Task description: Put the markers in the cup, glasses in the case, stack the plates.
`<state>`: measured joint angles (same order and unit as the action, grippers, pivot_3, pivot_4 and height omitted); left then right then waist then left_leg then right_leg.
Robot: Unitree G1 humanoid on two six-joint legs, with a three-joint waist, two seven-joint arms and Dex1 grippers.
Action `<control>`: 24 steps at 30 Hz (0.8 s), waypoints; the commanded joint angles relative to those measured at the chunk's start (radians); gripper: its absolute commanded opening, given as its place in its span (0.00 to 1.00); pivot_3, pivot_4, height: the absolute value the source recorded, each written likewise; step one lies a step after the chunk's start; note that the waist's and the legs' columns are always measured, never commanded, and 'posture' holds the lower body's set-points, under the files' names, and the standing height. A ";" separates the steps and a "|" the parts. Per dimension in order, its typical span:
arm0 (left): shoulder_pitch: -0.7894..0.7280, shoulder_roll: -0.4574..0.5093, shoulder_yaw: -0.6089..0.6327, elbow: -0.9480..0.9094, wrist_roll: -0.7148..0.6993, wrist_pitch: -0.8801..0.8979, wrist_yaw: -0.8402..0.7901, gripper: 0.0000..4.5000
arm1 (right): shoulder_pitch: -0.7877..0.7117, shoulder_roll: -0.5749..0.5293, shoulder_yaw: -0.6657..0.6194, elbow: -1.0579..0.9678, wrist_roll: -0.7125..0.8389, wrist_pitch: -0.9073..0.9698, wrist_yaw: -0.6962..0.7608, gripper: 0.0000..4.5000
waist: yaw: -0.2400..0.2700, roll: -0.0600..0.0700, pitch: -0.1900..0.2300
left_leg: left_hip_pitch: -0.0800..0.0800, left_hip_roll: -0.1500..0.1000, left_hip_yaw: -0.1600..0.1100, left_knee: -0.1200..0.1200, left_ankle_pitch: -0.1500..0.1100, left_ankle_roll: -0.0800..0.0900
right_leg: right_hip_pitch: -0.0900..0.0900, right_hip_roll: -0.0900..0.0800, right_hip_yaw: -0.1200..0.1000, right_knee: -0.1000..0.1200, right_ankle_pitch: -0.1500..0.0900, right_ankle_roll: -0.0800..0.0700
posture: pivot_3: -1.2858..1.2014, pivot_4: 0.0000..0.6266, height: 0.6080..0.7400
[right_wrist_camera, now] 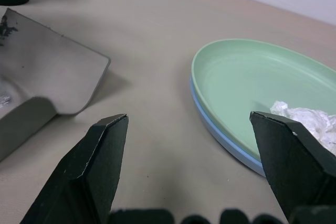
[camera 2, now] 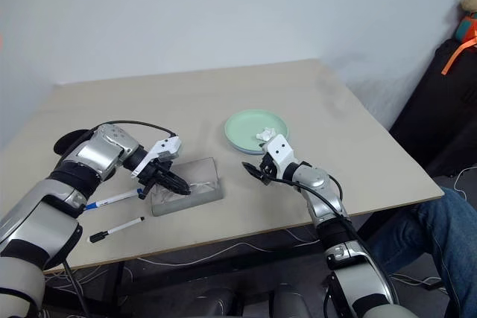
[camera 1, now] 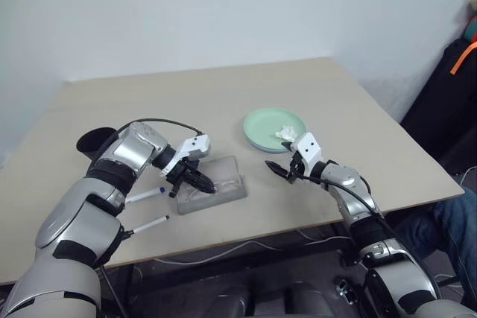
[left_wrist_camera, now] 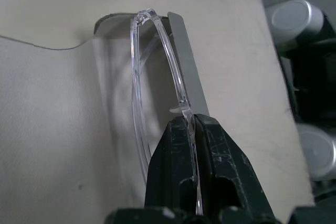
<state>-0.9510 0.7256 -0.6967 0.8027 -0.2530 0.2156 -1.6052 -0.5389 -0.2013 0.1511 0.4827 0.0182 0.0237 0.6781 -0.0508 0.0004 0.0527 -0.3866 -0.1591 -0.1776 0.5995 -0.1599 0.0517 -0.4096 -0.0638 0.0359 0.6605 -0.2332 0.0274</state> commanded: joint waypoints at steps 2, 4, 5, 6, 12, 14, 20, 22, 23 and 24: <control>-0.001 0.010 0.009 -0.018 0.006 -0.028 -0.009 0.28 | -0.028 -0.001 -0.005 -0.020 0.010 -0.020 0.004 0.90 | 0.000 0.000 0.000 | 0.000 0.000 0.000 0.000 0.000 0.000 | 0.000 0.000 0.000 0.000 0.000 0.000 | 0.52 0.00 1.00; -0.004 -0.005 0.041 0.000 0.032 -0.054 -0.009 0.44 | -0.029 -0.002 -0.005 -0.020 0.009 -0.019 0.005 0.90 | 0.001 0.000 0.000 | 0.000 0.000 0.000 0.000 0.000 0.000 | 0.000 0.000 0.000 0.000 0.000 0.000 | 0.52 0.00 1.00; -0.011 -0.018 0.064 0.018 0.050 -0.068 -0.008 0.51 | -0.029 -0.002 -0.004 -0.020 0.009 -0.019 0.006 0.90 | 0.002 0.000 0.000 | 0.000 0.000 0.000 0.000 0.000 0.000 | 0.000 0.000 0.000 0.000 0.000 0.000 | 0.52 0.00 1.00; -0.015 -0.028 0.081 0.031 0.065 -0.076 -0.008 0.51 | -0.029 -0.002 -0.003 -0.020 0.009 -0.019 0.006 0.90 | 0.003 0.000 0.000 | 0.000 0.000 0.000 0.000 0.000 0.000 | 0.000 0.000 0.000 0.000 0.000 0.000 | 0.52 0.00 1.00; -0.097 -0.101 0.238 0.149 0.106 -0.125 0.104 0.51 | -0.031 0.000 0.004 -0.018 0.008 -0.017 0.010 0.90 | 0.006 -0.002 0.000 | 0.000 0.000 0.000 0.000 0.000 0.000 | 0.000 0.000 0.000 0.000 0.000 0.000 | 0.52 0.00 1.00; -0.124 -0.118 0.282 0.193 0.124 -0.167 0.155 0.51 | -0.034 -0.001 0.006 -0.015 0.009 -0.018 0.011 0.90 | 0.005 -0.002 0.000 | 0.000 0.000 -0.001 0.001 0.000 0.000 | 0.000 -0.001 0.000 0.000 0.000 0.000 | 0.52 0.00 1.00; -0.181 -0.159 0.355 0.336 0.229 -0.276 0.385 0.15 | -0.045 -0.001 0.008 -0.009 0.011 -0.017 0.013 0.90 | 0.003 -0.003 0.000 | 0.000 0.000 0.000 0.001 0.000 0.000 | 0.000 -0.001 0.000 0.000 0.000 0.000 | 0.52 0.00 1.00; -0.181 -0.172 0.356 0.365 0.274 -0.315 0.455 0.01 | -0.046 -0.003 0.008 -0.008 0.011 -0.017 0.015 0.90 | 0.003 -0.003 0.000 | 0.000 0.000 0.000 0.000 0.000 0.000 | 0.000 -0.001 0.000 0.000 0.000 0.000 | 0.52 0.00 1.00; -0.181 -0.178 0.351 0.380 0.300 -0.325 0.491 0.01 | -0.046 -0.004 0.007 -0.009 0.011 -0.017 0.017 0.90 | 0.004 -0.003 0.000 | 0.000 0.000 0.000 0.001 0.000 0.000 | 0.000 -0.001 -0.001 0.000 0.000 0.000 | 0.52 0.00 1.00; -0.180 -0.183 0.341 0.393 0.330 -0.338 0.528 0.01 | -0.046 -0.005 0.007 -0.010 0.011 -0.016 0.018 0.90 | 0.004 -0.004 0.000 | 0.000 0.000 0.000 0.001 0.000 0.000 | 0.001 -0.001 -0.001 0.000 0.000 0.000 | 0.52 0.00 1.00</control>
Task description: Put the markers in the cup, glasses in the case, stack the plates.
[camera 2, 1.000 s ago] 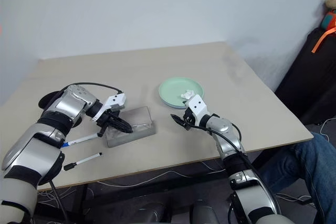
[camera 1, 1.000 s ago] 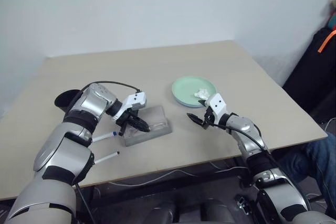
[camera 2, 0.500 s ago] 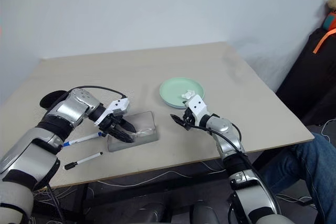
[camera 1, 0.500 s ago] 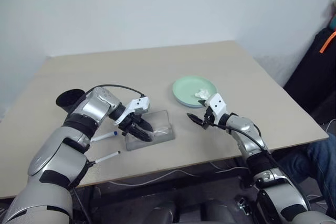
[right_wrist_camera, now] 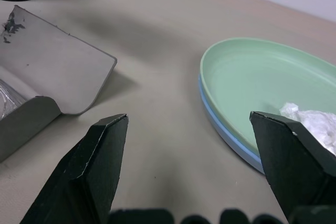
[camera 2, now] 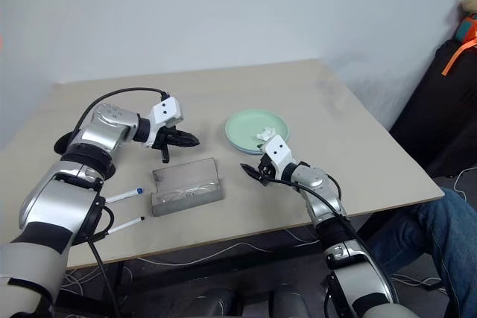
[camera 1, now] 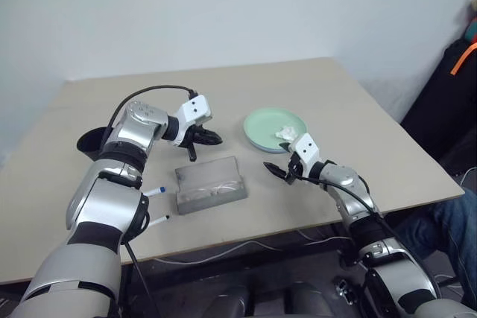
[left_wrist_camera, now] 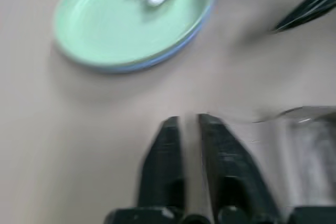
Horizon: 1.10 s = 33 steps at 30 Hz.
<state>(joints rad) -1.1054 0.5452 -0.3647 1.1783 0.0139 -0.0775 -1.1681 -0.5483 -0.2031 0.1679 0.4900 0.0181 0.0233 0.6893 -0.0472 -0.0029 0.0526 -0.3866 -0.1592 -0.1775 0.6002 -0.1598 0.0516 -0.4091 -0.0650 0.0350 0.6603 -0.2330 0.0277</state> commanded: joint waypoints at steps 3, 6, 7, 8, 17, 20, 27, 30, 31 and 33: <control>-0.013 -0.011 -0.032 0.048 0.160 -0.077 0.157 0.01 | -0.034 -0.007 -0.010 -0.023 0.010 -0.012 0.009 0.90 | 0.000 -0.001 0.000 | 0.000 0.000 0.000 0.001 0.000 0.000 | 0.000 0.000 -0.001 0.000 0.000 0.001 | 0.52 0.00 1.00; 0.009 -0.014 -0.065 0.071 0.237 -0.096 0.179 0.01 | -0.031 -0.008 -0.011 -0.029 0.010 -0.009 0.009 0.90 | 0.000 -0.001 0.000 | 0.000 -0.001 0.000 0.001 0.000 0.000 | 0.001 0.000 -0.001 0.000 0.001 0.002 | 0.52 0.00 1.00; 0.013 -0.015 -0.069 0.076 0.252 -0.098 0.179 0.01 | -0.031 -0.008 -0.011 -0.029 0.010 -0.008 0.009 0.90 | 0.000 -0.001 0.000 | 0.000 -0.001 0.000 0.002 0.000 0.000 | 0.001 0.001 -0.001 0.000 0.001 0.002 | 0.52 0.00 1.00; 0.016 -0.016 -0.070 0.082 0.265 -0.096 0.178 0.01 | -0.031 -0.008 -0.011 -0.030 0.010 -0.008 0.009 0.90 | 0.000 -0.001 0.000 | 0.000 -0.001 0.000 0.002 0.000 0.000 | 0.001 0.001 -0.001 0.000 0.001 0.002 | 0.52 0.00 1.00; 0.028 -0.008 -0.006 0.075 0.248 -0.042 0.002 0.01 | -0.020 -0.010 -0.012 -0.054 0.015 0.002 0.006 0.90 | -0.001 -0.002 -0.001 | 0.000 -0.001 0.000 0.004 0.000 0.000 | 0.001 0.000 -0.003 0.000 0.001 0.002 | 0.52 0.00 1.00; 0.031 0.002 0.031 0.050 0.226 -0.022 -0.082 0.01 | -0.019 -0.009 -0.011 -0.057 0.016 0.005 0.006 0.90 | -0.001 -0.002 0.000 | 0.000 -0.001 0.000 0.004 0.000 0.001 | 0.001 0.000 -0.003 0.000 0.001 0.002 | 0.52 0.00 1.00; 0.095 0.037 0.122 -0.127 0.101 0.050 -0.324 0.01 | -0.020 -0.006 -0.009 -0.058 0.020 0.007 0.016 0.90 | -0.004 -0.002 0.000 | 0.000 -0.001 -0.001 0.004 0.000 0.001 | 0.001 0.000 -0.004 0.000 0.001 0.002 | 0.52 0.00 1.00; 0.177 0.061 0.124 -0.291 0.068 0.107 -0.396 0.01 | -0.018 -0.005 -0.012 -0.066 0.044 0.011 0.050 0.90 | -0.006 -0.001 -0.001 | 0.000 -0.001 -0.001 0.004 0.000 0.001 | 0.001 0.000 -0.003 0.000 0.001 0.002 | 0.52 0.00 1.00; 0.220 0.071 0.119 -0.364 0.061 0.130 -0.404 0.01 | -0.011 -0.006 -0.015 -0.085 0.072 0.025 0.087 0.90 | -0.007 -0.001 -0.001 | 0.000 -0.001 -0.001 0.004 0.000 0.001 | 0.001 0.000 -0.003 0.000 0.001 0.002 | 0.52 0.00 1.00; 0.274 0.085 0.115 -0.465 0.052 0.172 -0.406 0.01 | -0.003 -0.008 -0.017 -0.110 0.105 0.043 0.130 0.90 | -0.008 -0.001 -0.001 | 0.000 -0.001 -0.001 0.004 0.000 0.001 | 0.001 0.000 -0.002 0.000 0.001 0.002 | 0.52 0.00 1.00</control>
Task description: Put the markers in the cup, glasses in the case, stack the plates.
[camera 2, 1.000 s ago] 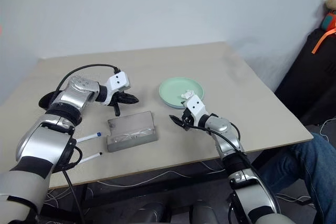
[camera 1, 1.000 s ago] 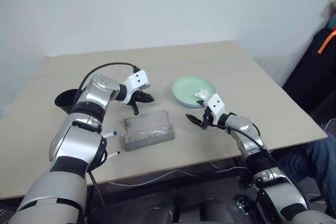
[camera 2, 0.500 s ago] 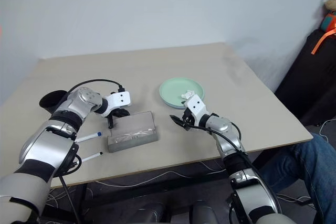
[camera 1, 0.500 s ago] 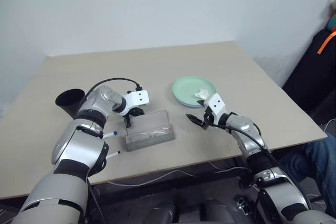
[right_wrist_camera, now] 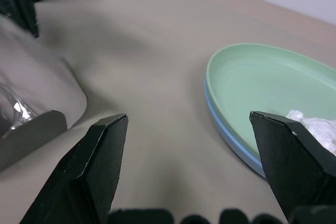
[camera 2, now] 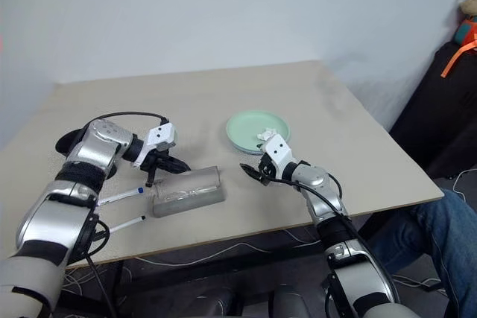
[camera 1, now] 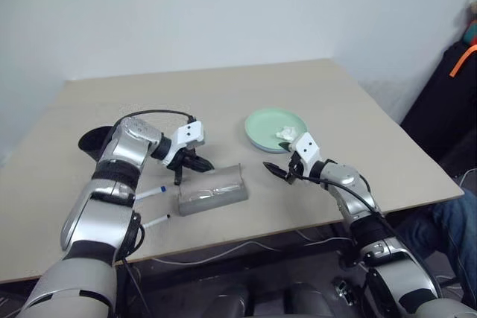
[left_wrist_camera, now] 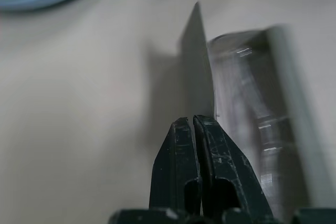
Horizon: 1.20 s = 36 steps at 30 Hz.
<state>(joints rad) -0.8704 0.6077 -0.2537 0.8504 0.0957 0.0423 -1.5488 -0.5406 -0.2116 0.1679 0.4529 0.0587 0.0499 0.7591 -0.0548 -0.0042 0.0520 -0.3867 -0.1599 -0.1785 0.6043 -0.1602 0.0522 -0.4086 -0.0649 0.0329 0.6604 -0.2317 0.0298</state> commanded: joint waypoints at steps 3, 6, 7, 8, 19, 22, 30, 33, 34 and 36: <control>0.120 0.041 -0.003 -0.266 -0.033 0.111 -0.017 0.01 | 0.016 -0.015 -0.004 -0.140 0.128 0.077 0.158 0.90 | 0.001 0.000 0.000 | 0.000 0.000 0.000 0.000 0.000 0.000 | 0.000 0.001 0.000 0.001 0.000 0.000 | 0.52 0.00 1.00; 0.203 0.060 -0.019 -0.381 -0.028 0.154 0.007 0.01 | 0.049 -0.035 0.018 -0.224 0.188 0.141 0.256 0.90 | 0.002 0.001 -0.001 | 0.000 0.001 -0.001 0.000 0.000 0.000 | 0.000 0.001 0.001 0.000 0.000 0.000 | 0.52 0.00 1.00; 0.219 0.065 -0.022 -0.408 -0.028 0.164 0.014 0.01 | 0.053 -0.038 0.020 -0.237 0.195 0.151 0.265 0.90 | 0.003 0.001 -0.001 | 0.000 0.001 -0.001 0.000 0.000 0.000 | 0.001 0.000 0.001 0.000 0.000 -0.001 | 0.52 0.00 1.00; 0.240 0.070 -0.023 -0.437 -0.025 0.172 0.033 0.01 | 0.054 -0.036 0.020 -0.242 0.194 0.154 0.262 0.90 | 0.003 0.001 -0.001 | 0.000 0.001 0.000 0.000 0.000 0.000 | 0.001 0.000 0.001 0.000 0.000 -0.001 | 0.52 0.00 1.00; 0.262 0.171 0.070 -0.560 -0.041 0.226 0.213 0.01 | 0.048 -0.028 0.019 -0.222 0.164 0.133 0.210 0.90 | 0.009 0.002 -0.001 | 0.002 0.001 0.000 0.000 0.000 0.000 | 0.002 0.000 0.005 0.001 -0.002 -0.003 | 0.52 0.00 1.00; 0.262 0.261 0.101 -0.581 -0.081 0.223 0.167 0.01 | 0.043 -0.029 0.021 -0.216 0.162 0.130 0.205 0.90 | 0.005 0.001 -0.001 | 0.001 0.001 0.002 -0.002 0.000 0.000 | -0.001 0.000 0.004 0.001 0.000 -0.001 | 0.52 0.00 1.00; 0.394 0.462 0.132 -0.700 -0.156 0.221 0.017 0.01 | 0.033 -0.027 0.025 -0.188 0.149 0.111 0.197 0.90 | 0.009 0.003 0.000 | 0.003 0.001 0.003 -0.007 0.000 0.000 | -0.001 0.000 0.004 -0.001 -0.001 -0.002 | 0.52 0.00 1.00; 0.456 0.509 0.143 -0.751 -0.187 0.247 -0.024 0.05 | 0.024 -0.020 0.027 -0.171 0.141 0.101 0.190 0.90 | 0.011 0.003 0.000 | 0.003 0.001 0.003 -0.007 0.000 0.000 | 0.000 0.000 0.005 0.000 -0.002 -0.004 | 0.52 0.00 1.00; 0.477 0.527 0.145 -0.760 -0.187 0.246 -0.030 0.09 | 0.021 -0.017 0.028 -0.166 0.139 0.098 0.188 0.90 | 0.010 0.003 0.000 | 0.003 0.001 0.003 -0.007 0.000 0.000 | 0.000 0.000 0.005 0.000 -0.002 -0.004 | 0.52 0.00 1.00; 0.508 0.554 0.146 -0.769 -0.181 0.235 -0.030 0.20 | 0.015 -0.014 0.027 -0.155 0.136 0.093 0.187 0.90 | 0.010 0.004 0.001 | 0.003 0.001 0.003 -0.007 0.000 0.000 | 0.000 0.000 0.006 0.000 -0.002 -0.004 | 0.52 0.00 1.00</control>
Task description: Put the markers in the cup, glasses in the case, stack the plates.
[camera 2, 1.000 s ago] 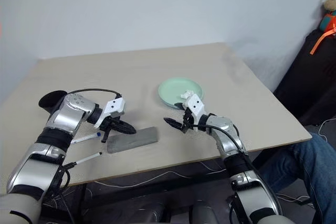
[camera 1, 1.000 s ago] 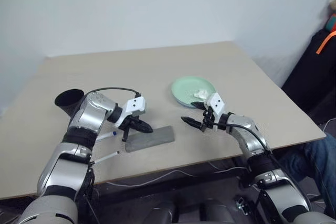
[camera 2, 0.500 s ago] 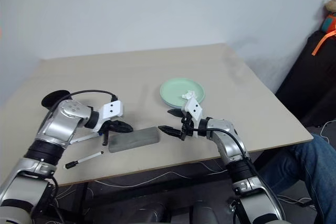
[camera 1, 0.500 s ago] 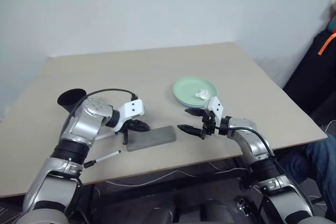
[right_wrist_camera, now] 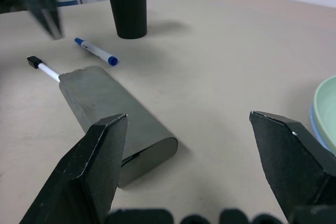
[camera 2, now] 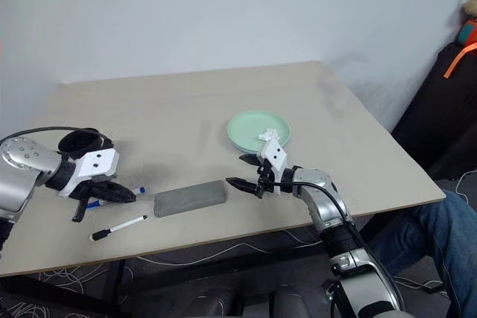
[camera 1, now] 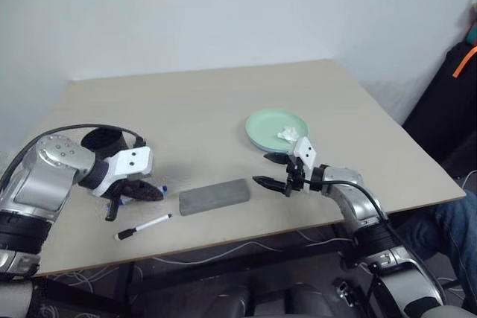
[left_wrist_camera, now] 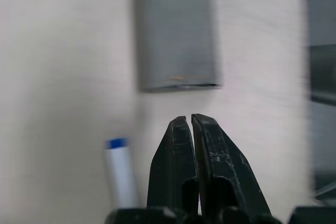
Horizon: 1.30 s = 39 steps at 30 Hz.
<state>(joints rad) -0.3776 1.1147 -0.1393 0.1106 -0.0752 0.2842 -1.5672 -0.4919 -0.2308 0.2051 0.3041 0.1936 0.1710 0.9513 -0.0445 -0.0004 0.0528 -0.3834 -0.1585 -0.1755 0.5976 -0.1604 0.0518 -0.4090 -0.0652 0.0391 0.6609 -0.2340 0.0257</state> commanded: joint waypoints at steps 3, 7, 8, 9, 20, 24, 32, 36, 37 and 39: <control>0.043 0.074 0.030 -0.040 0.003 -0.016 0.007 0.43 | -0.039 0.009 -0.008 0.006 -0.002 -0.036 -0.006 0.90 | 0.002 0.001 0.001 | 0.000 0.001 0.000 0.000 0.000 0.000 | 0.000 0.000 0.000 0.000 0.000 0.000 | 0.52 0.00 1.00; 0.084 0.086 0.023 -0.062 0.020 -0.012 0.044 0.72 | -0.043 0.014 -0.005 0.016 -0.007 -0.043 -0.004 0.90 | 0.002 0.002 0.001 | 0.000 0.001 0.000 -0.001 0.000 0.000 | 0.000 0.000 0.000 0.000 0.000 0.000 | 0.52 0.00 1.00; 0.098 0.089 0.024 -0.072 0.023 -0.008 0.054 0.80 | -0.046 0.015 -0.005 0.020 -0.008 -0.045 -0.004 0.90 | 0.002 0.002 0.001 | 0.000 0.001 0.000 -0.001 0.000 0.000 | 0.000 0.000 0.000 0.000 0.000 0.000 | 0.52 0.00 1.00; 0.115 0.094 0.027 -0.086 0.024 -0.003 0.062 0.87 | -0.047 0.015 -0.004 0.023 -0.009 -0.047 -0.004 0.90 | 0.002 0.002 0.002 | 0.000 0.000 0.001 -0.001 0.000 0.000 | 0.000 0.000 0.000 0.000 0.000 0.000 | 0.52 0.00 1.00; 0.301 0.128 0.050 -0.173 0.048 0.010 0.178 0.87 | -0.030 0.009 0.008 -0.047 0.060 0.023 0.109 0.90 | 0.006 0.006 0.004 | 0.000 0.001 0.001 -0.003 0.000 0.000 | 0.000 0.000 0.001 -0.001 0.000 0.000 | 0.52 0.00 1.00; 0.294 0.117 0.024 -0.161 0.076 0.003 0.214 0.87 | -0.038 0.016 0.016 -0.032 0.052 0.021 0.110 0.90 | 0.017 0.006 0.004 | 0.000 0.001 0.001 -0.003 0.000 0.000 | -0.001 -0.001 0.001 0.000 0.000 0.000 | 0.52 0.00 1.00; 0.263 0.086 -0.021 -0.137 0.101 0.009 0.222 0.87 | -0.047 0.020 0.019 -0.028 0.047 0.019 0.100 0.90 | 0.026 0.007 0.004 | 0.000 0.001 0.002 -0.003 0.000 0.000 | -0.001 -0.001 0.000 -0.001 0.000 0.000 | 0.52 0.00 1.00; 0.215 0.052 -0.066 -0.077 0.134 -0.007 0.223 0.87 | -0.042 0.017 0.017 -0.033 0.045 0.019 0.092 0.90 | 0.026 0.008 0.005 | 0.000 0.001 0.002 -0.004 0.000 0.000 | -0.001 -0.001 0.000 -0.001 0.000 0.000 | 0.52 0.00 1.00; 0.208 0.048 -0.072 -0.067 0.138 -0.011 0.222 0.84 | -0.041 0.017 0.017 -0.033 0.044 0.019 0.090 0.90 | 0.026 0.009 0.005 | 0.000 0.001 0.002 -0.004 0.000 0.000 | -0.001 -0.001 0.001 -0.001 0.000 0.000 | 0.52 0.00 1.00; 0.198 0.042 -0.080 -0.053 0.140 -0.016 0.218 0.76 | -0.039 0.015 0.016 -0.035 0.043 0.019 0.086 0.90 | 0.027 0.012 0.005 | 0.000 0.001 0.002 -0.004 0.000 0.000 | -0.001 -0.002 0.001 -0.001 0.000 0.000 | 0.52 0.00 1.00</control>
<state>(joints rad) -0.1610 1.1634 -0.2144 0.0403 0.0404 0.2747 -1.3624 -0.5098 -0.2153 0.2316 0.2968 0.2314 0.1977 1.0406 -0.0171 0.0111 0.0573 -0.3830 -0.1571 -0.1734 0.5935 -0.1605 0.0516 -0.4097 -0.0672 0.0398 0.6606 -0.2343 0.0253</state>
